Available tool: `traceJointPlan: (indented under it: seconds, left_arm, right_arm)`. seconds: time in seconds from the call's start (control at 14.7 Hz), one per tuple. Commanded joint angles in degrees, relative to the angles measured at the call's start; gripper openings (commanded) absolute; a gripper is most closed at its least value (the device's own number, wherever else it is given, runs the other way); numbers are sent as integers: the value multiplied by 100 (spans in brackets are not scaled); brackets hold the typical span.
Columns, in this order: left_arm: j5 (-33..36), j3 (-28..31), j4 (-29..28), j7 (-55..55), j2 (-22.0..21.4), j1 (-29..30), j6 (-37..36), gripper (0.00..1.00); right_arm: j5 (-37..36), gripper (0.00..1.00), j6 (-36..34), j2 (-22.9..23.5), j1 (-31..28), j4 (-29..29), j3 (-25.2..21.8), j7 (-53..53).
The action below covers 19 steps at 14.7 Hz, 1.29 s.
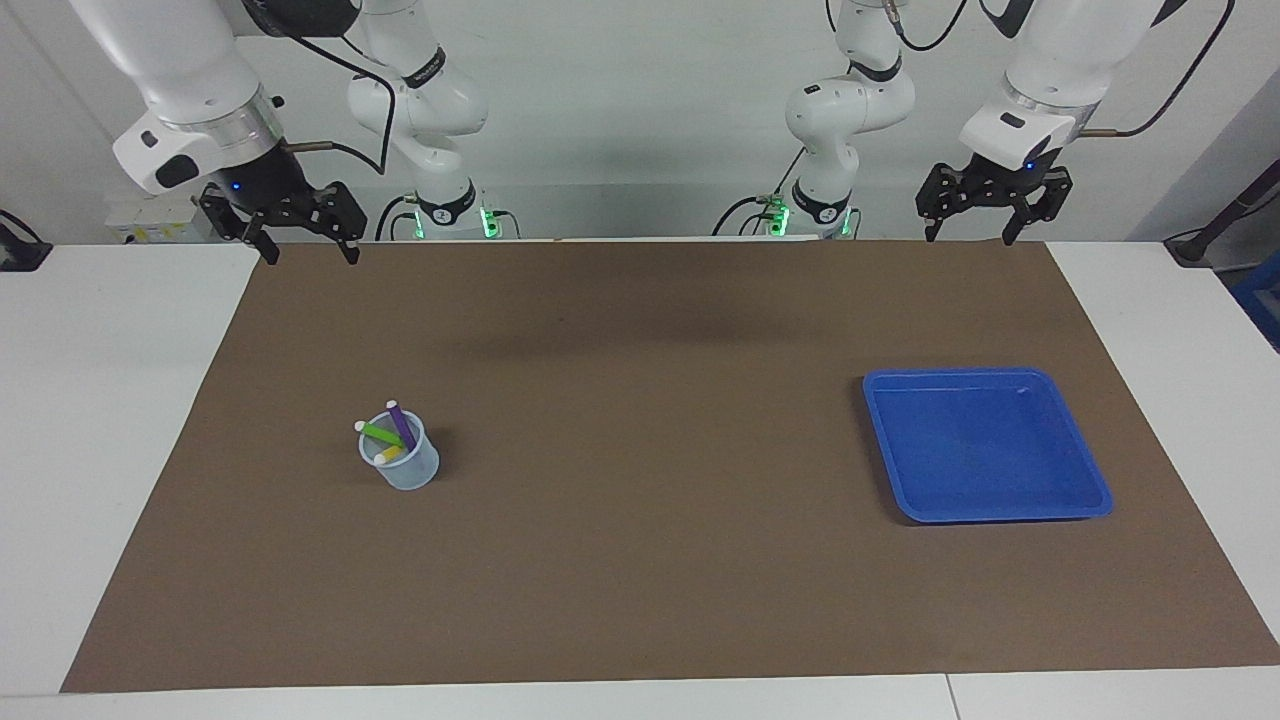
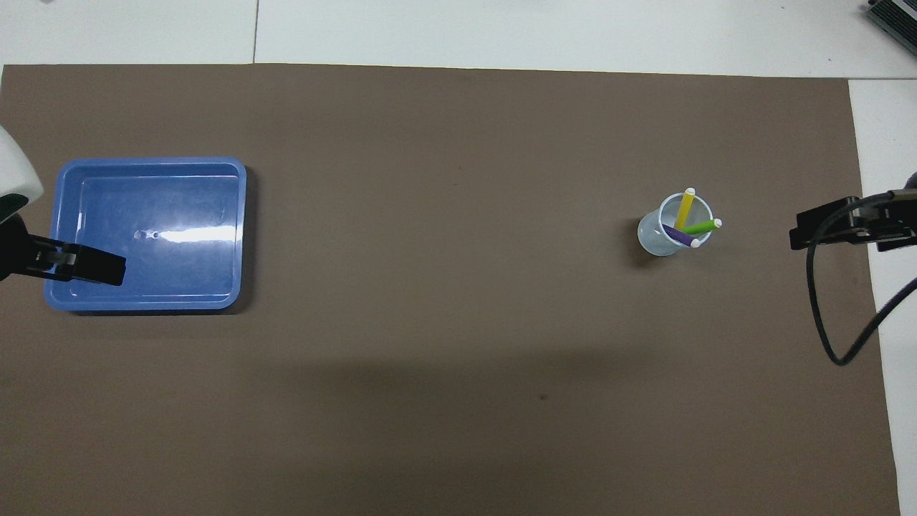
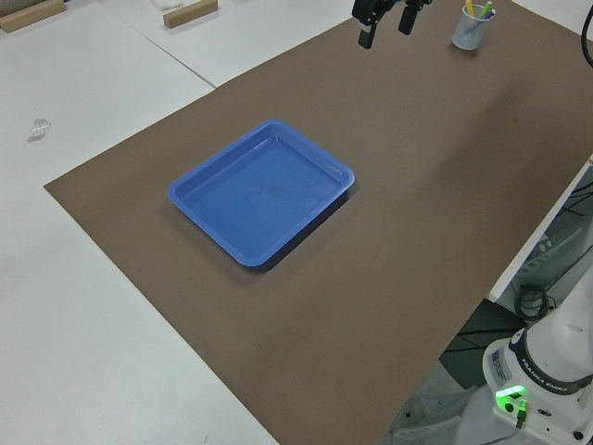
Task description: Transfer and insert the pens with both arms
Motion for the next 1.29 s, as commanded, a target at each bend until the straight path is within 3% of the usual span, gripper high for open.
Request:
traceJointPlan:
  seconds: [0.0,0.41,1.23]
  left_arm:
    - [-59,47,-151,-11,-149,14,-30,100]
    - [-59,47,-151,-11,-149,23,-30,100]
    - [-59,47,-151,-11,-149,23,-30,100]
  right_arm:
    - [-15,100,-2,-487,-80,-186,104,-67]
    - [21,100,402,-944,-142,-1099,86,-23]
    - [21,100,745,-945,-142,-1206,86,-93]
